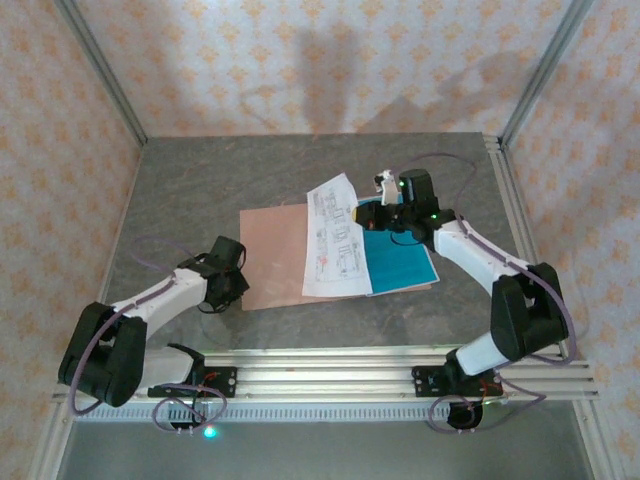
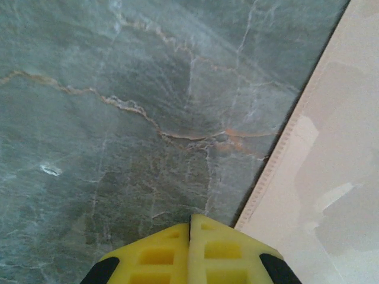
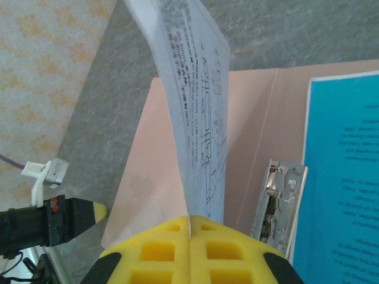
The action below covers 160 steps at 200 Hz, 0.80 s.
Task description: Put the files into the folder
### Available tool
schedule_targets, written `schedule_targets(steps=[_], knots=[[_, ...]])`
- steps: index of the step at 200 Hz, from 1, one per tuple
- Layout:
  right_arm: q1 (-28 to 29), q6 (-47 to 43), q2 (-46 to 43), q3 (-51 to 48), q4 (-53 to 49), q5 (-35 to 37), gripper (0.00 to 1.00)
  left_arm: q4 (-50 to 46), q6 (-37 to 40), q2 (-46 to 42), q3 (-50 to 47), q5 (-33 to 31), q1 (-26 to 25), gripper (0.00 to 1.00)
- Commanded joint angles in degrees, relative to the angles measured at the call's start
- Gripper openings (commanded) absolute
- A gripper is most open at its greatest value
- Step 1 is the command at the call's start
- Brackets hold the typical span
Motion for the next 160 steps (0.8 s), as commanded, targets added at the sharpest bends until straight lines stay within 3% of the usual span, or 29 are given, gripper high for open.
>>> schedule_targets(steps=[1, 103, 160], knots=[[0.4, 1.95, 2.01, -0.41, 5.12, -4.62, 0.0, 1.88, -0.97, 0.92, -0.98, 0.71, 0.41, 0.0], [0.61, 8.92, 10.54, 1.43, 16.36, -9.0, 0.0, 5.99, -1.24, 5.73, -0.33, 2.27, 0.36, 0.0], [0.54, 5.85, 13.35, 6.34, 11.43, -8.29, 0.0, 5.29, -0.74, 5.88, 0.23, 2.23, 0.4, 0.0]])
